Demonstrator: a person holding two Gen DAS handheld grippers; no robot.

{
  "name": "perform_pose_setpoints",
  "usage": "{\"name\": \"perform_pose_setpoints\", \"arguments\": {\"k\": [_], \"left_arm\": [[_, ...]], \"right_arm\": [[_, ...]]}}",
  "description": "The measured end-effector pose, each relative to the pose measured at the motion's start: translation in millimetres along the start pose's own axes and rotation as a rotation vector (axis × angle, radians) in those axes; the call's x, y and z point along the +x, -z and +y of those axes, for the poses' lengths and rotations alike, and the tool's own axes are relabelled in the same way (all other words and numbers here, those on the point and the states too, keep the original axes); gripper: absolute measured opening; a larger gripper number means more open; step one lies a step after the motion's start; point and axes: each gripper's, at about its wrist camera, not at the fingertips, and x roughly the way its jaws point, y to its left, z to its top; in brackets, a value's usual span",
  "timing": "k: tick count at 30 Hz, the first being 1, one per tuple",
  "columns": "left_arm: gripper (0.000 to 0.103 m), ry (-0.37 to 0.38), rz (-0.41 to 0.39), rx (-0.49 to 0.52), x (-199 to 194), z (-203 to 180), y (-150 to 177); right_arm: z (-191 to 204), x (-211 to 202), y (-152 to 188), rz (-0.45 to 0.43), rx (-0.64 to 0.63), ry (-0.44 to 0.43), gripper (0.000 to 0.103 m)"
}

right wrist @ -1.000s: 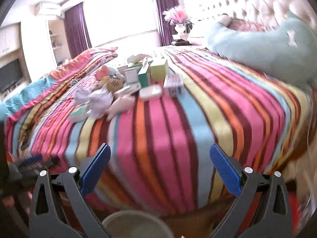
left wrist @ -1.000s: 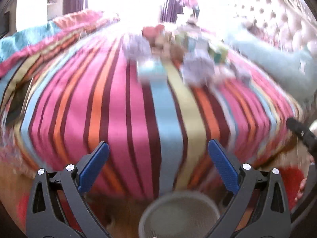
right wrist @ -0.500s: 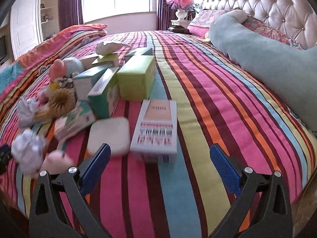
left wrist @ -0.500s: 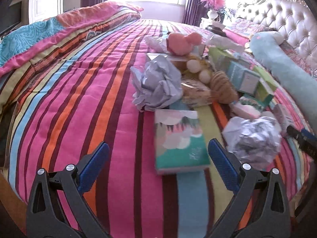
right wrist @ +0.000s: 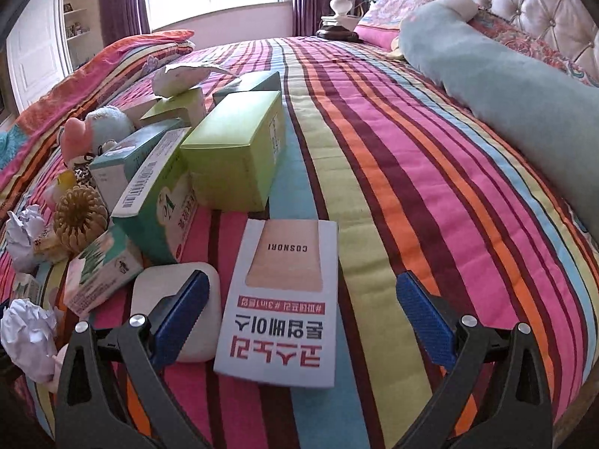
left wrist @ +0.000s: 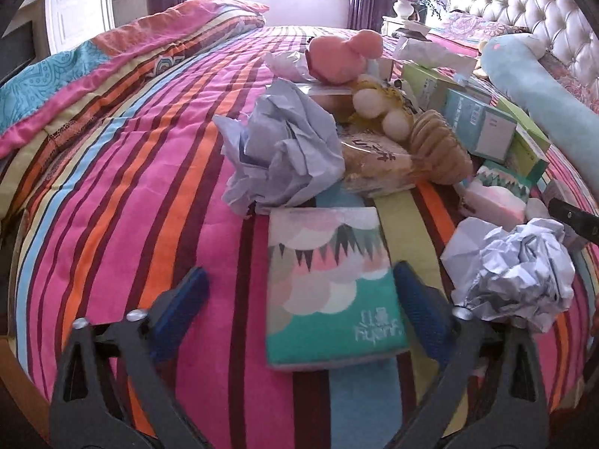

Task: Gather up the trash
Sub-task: 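Grasp the white Korean-text box with right tool while left grasps teal tissue pack, then carry both held packs to the wastebasket and open both tools to drop them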

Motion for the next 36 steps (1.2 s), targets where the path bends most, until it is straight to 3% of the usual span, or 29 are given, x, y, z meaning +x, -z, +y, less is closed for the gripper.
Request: {"name": "perform_pose_setpoints", "arguments": {"k": [1, 2, 3, 8, 12, 16, 19, 22, 25, 27, 30, 33, 36], "left_arm": [[0.071, -0.001, -0.008, 0.007, -1, 1, 0], [0.053, 0.003, -0.012, 0.015, -2, 3, -1], [0.051, 0.009, -0.014, 0.013, -4, 5, -2], [0.050, 0.072, 0.003, -0.019, -9, 18, -5], [0.050, 0.148, -0.050, -0.052, -44, 30, -1], [0.050, 0.280, -0.103, -0.007, -104, 38, 26], [0.051, 0.359, -0.098, 0.062, -141, 36, 64], [0.051, 0.427, -0.009, 0.128, -162, 29, 119], [0.050, 0.505, 0.162, 0.124, -154, 19, 178], [0.051, 0.493, 0.299, 0.126, -129, 8, 220], [0.051, 0.460, 0.444, 0.154, -88, -6, 261], [0.051, 0.423, 0.554, 0.193, -50, -16, 281], [0.051, 0.425, 0.629, 0.181, -28, -19, 292]], "right_arm": [[-1, 2, -3, 0.004, -0.002, -0.012, 0.083], [-3, 1, -2, 0.007, 0.003, -0.042, 0.058], [-4, 3, -2, 0.027, 0.011, -0.059, 0.046], [-12, -9, 3, 0.010, 0.046, -0.072, 0.046], [-18, -51, 5, -0.057, 0.064, -0.123, 0.046], [-16, -109, 28, -0.118, 0.044, -0.235, 0.046], [-9, -152, 75, -0.118, 0.029, -0.354, 0.046], [8, -176, 144, -0.012, 0.018, -0.459, 0.046], [24, -171, 196, 0.127, 0.043, -0.512, 0.046], [39, -154, 241, 0.267, 0.068, -0.539, 0.046], [57, -121, 290, 0.426, 0.067, -0.515, 0.046], [73, -95, 317, 0.515, 0.003, -0.450, 0.046], [87, -80, 329, 0.572, -0.023, -0.442, 0.046]]}}
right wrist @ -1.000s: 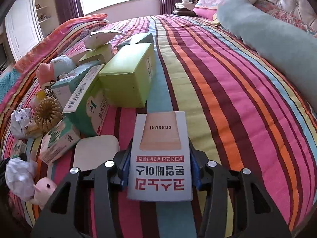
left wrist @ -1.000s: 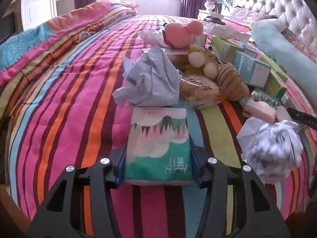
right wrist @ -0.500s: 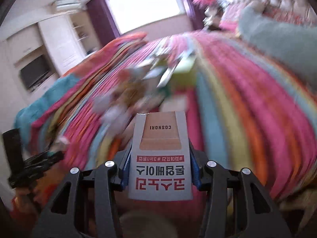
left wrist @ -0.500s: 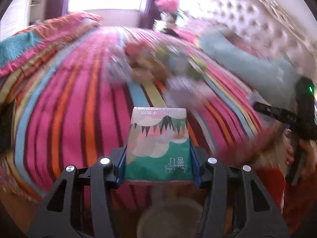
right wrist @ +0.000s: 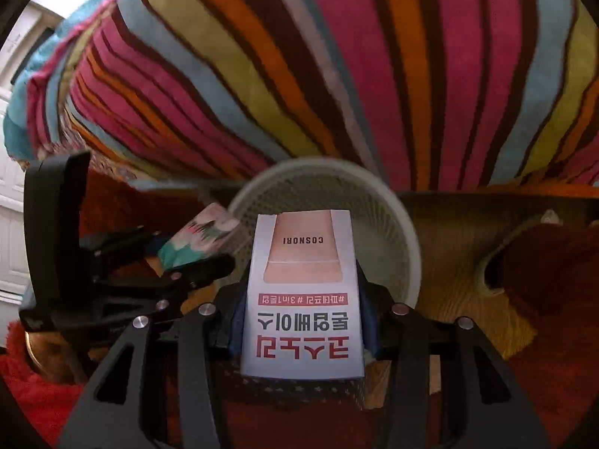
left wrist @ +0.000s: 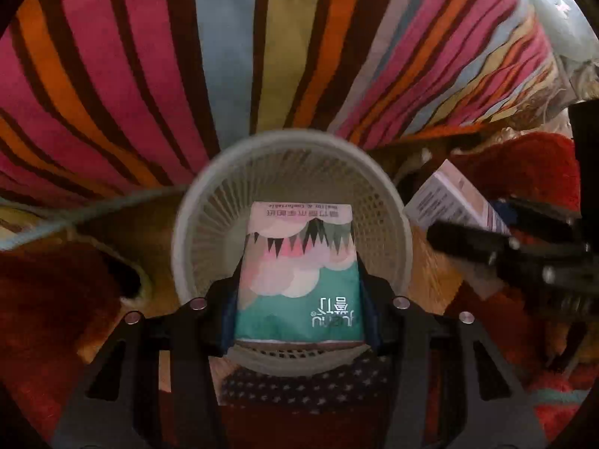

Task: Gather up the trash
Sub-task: 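Carry both held packs to the wastebasket and open both tools to drop them, then grasp crumpled paper with left tool while right grasps another crumpled paper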

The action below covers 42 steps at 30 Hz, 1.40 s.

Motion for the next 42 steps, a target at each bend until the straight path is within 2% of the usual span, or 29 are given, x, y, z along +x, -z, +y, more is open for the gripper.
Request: {"name": "perform_pose_setpoints", "arguments": {"k": [3, 4, 5, 6, 7, 12, 19, 22, 25, 26, 28, 29, 31, 33, 35, 37, 39, 42], "left_arm": [[0.052, -0.004, 0.036, 0.003, 10, -2, 4], [0.056, -0.019, 0.042, -0.002, 12, -2, 3], [0.070, -0.040, 0.038, -0.005, 11, -1, 5], [0.078, -0.067, 0.022, -0.012, 11, -1, 5], [0.087, -0.074, 0.005, -0.022, 10, -1, 4], [0.091, -0.065, -0.011, -0.050, 9, 6, 3], [0.091, -0.069, -0.023, -0.064, 8, 9, 3], [0.091, -0.090, -0.113, -0.064, -15, 8, 5], [0.091, -0.050, -0.220, -0.046, -67, 5, 1], [0.091, -0.035, -0.283, -0.037, -94, 5, -6], [0.091, -0.060, -0.417, -0.007, -143, 6, -24], [0.091, -0.100, -0.500, 0.005, -171, 9, -39], [0.091, -0.173, -0.652, 0.019, -215, 18, -75], [0.091, -0.248, -0.734, -0.007, -238, 28, -112], [0.091, -0.260, -0.782, -0.048, -249, 42, -151], [0.091, -0.237, -0.781, -0.105, -250, 58, -187], [0.091, -0.224, -0.758, -0.136, -245, 71, -221], [0.091, -0.266, -0.696, -0.107, -230, 74, -262]], "right_arm": [[4, 6, -2, 0.025, -0.017, 0.016, 0.047], [5, 9, -2, 0.032, -0.020, 0.022, 0.047], [4, 13, -4, 0.040, -0.018, 0.033, 0.054], [4, 13, -3, 0.042, -0.015, 0.042, 0.065], [6, 14, -4, 0.041, -0.010, 0.058, 0.068], [-12, 10, -1, 0.034, 0.024, 0.088, 0.070], [-12, 6, -1, 0.003, 0.022, 0.112, 0.070], [-7, -10, -1, -0.070, -0.006, 0.127, 0.070], [10, -61, -10, -0.234, -0.084, 0.121, 0.070], [13, -75, -15, -0.279, -0.100, 0.114, 0.070], [27, -116, -35, -0.416, -0.155, 0.103, 0.072], [35, -132, -47, -0.467, -0.185, 0.106, 0.079], [51, -155, -74, -0.568, -0.256, 0.117, 0.080], [63, -167, -99, -0.639, -0.311, 0.134, 0.081], [76, -172, -128, -0.689, -0.360, 0.165, 0.084], [84, -169, -160, -0.710, -0.393, 0.179, 0.084], [87, -160, -183, -0.699, -0.408, 0.186, 0.084], [82, -148, -208, -0.663, -0.420, 0.187, 0.084]]}}
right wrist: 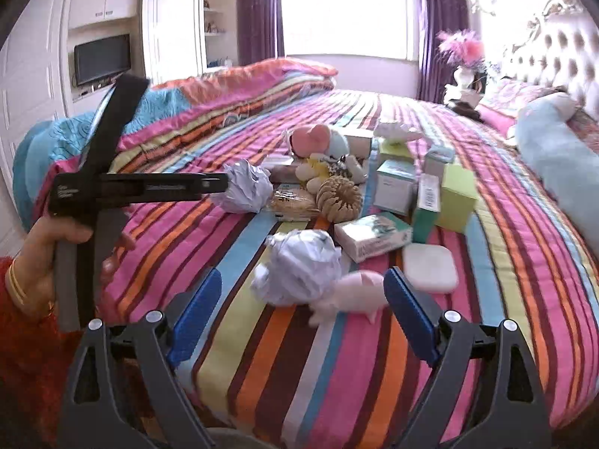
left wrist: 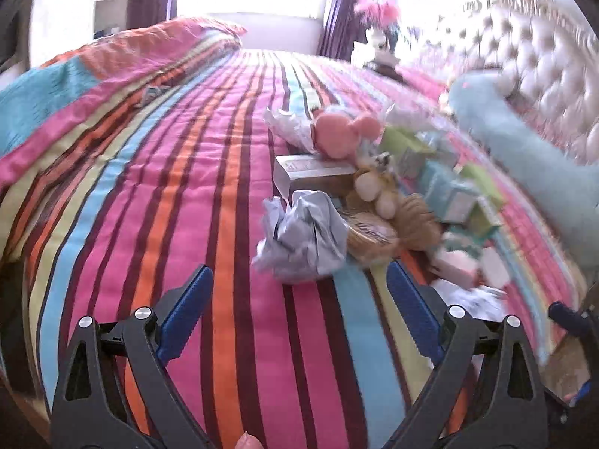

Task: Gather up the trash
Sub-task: 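Grasp crumpled paper with left tool while right grasps another crumpled paper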

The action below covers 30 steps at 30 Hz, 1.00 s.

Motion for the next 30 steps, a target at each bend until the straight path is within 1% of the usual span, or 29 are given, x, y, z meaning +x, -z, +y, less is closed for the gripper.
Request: {"name": "perform_pose_setpoints", "arguments": {"k": [2, 4, 6, 10, 13, 15, 16, 17, 19, 20, 21, 22, 24, 25, 26, 28, 30], "left_arm": [[0.091, -0.020, 0.022, 0.034, 16, -3, -8], [0.091, -0.018, 0.038, 0.045, 27, -5, -12], [0.091, -0.007, 0.056, 0.029, 39, -2, -15], [0.091, -0.005, 0.116, -0.041, 64, 11, -18], [0.091, 0.009, 0.134, -0.053, 74, 13, -15], [0.091, -0.008, 0.138, -0.049, 79, 12, -12], [0.087, -0.020, 0.137, -0.048, 81, 12, -12], [0.076, -0.040, 0.135, -0.039, 81, 11, -11], [0.055, -0.078, 0.118, -0.019, 78, 11, -11], [0.054, -0.056, 0.118, -0.040, 77, 15, -11], [0.054, -0.034, 0.115, -0.068, 74, 21, -11], [0.054, -0.021, 0.109, -0.097, 71, 28, -11], [0.054, -0.033, 0.092, -0.120, 63, 36, -13], [0.054, -0.033, 0.082, -0.126, 59, 39, -13], [0.054, -0.023, 0.069, -0.137, 51, 42, -12], [0.054, -0.016, 0.037, -0.145, 33, 44, -12], [0.054, -0.002, -0.016, -0.131, 3, 43, -7]], "right_arm": [[-1, 12, -5, 0.027, -0.016, -0.003, 0.084], [-1, 19, -7, 0.042, -0.033, -0.013, 0.084], [3, 26, -8, 0.054, -0.059, -0.019, 0.084], [8, 37, -11, 0.064, -0.091, -0.020, 0.084], [10, 47, -13, 0.085, -0.104, -0.016, 0.084], [11, 51, -14, 0.104, -0.113, -0.011, 0.084], [12, 54, -13, 0.116, -0.121, -0.007, 0.084], [14, 57, -11, 0.129, -0.127, -0.006, 0.084], [14, 62, -9, 0.148, -0.127, -0.001, 0.080], [12, 64, -8, 0.161, -0.120, -0.013, 0.059], [11, 65, -8, 0.169, -0.103, -0.033, 0.057], [9, 61, -10, 0.153, -0.086, -0.033, 0.054], [5, 52, -16, 0.116, -0.055, -0.041, 0.052], [3, 44, -20, 0.086, -0.036, -0.055, 0.052], [2, 39, -23, 0.073, -0.025, -0.070, 0.052], [0, 27, -31, 0.042, 0.008, -0.095, 0.052], [1, 7, -36, 0.007, 0.037, -0.133, 0.052]]}}
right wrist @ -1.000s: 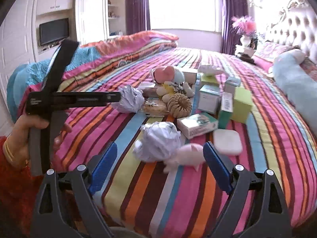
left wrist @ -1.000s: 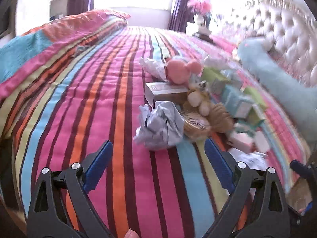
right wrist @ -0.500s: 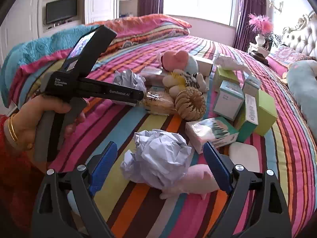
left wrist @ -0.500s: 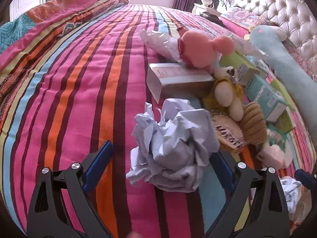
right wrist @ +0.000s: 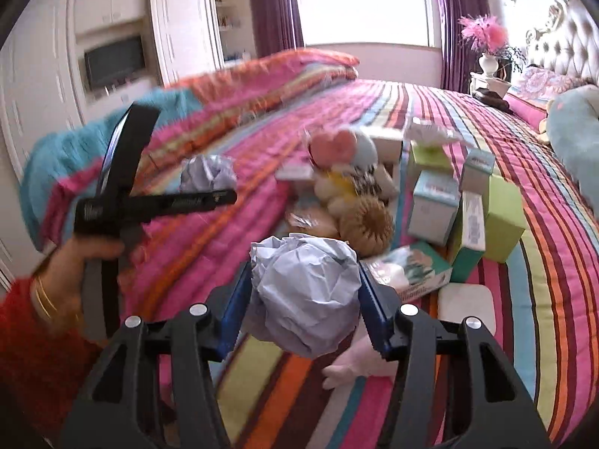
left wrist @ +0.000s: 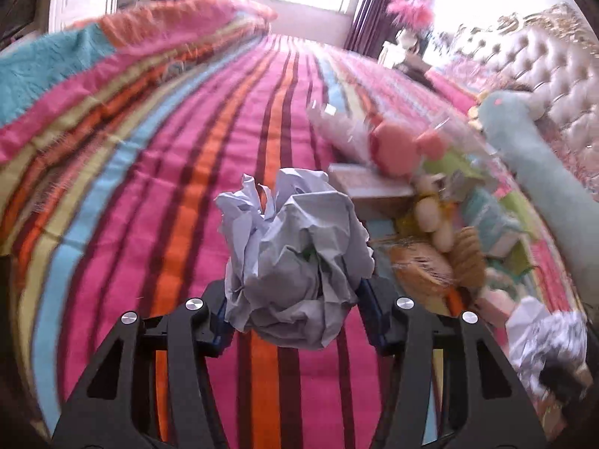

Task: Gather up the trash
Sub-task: 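Grasp crumpled paper with left tool while right grasps another crumpled paper, then carry both crumpled papers over the wastebasket and open both tools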

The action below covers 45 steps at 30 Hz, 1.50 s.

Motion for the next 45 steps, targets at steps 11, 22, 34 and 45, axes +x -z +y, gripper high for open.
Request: {"name": "perform_pose_setpoints", "arguments": {"k": [11, 22, 34, 45], "left_arm": [[0.054, 0.200, 0.003, 0.159, -152, -22, 154], [0.054, 0.193, 0.565, 0.281, -61, -72, 355], [0.081, 0.115, 0.680, 0.281, -30, -69, 370], [0.088, 0.116, 0.661, 0.252, -33, -64, 369]], "right_arm": [[36, -111, 113, 0.052, 0.104, -0.179, 0.053], [15, -39, 273, 0.480, 0.375, -0.052, 0.053], [29, -24, 298, 0.574, 0.362, -0.022, 0.062], [24, -31, 298, 0.552, 0.345, 0.037, 0.068]]}}
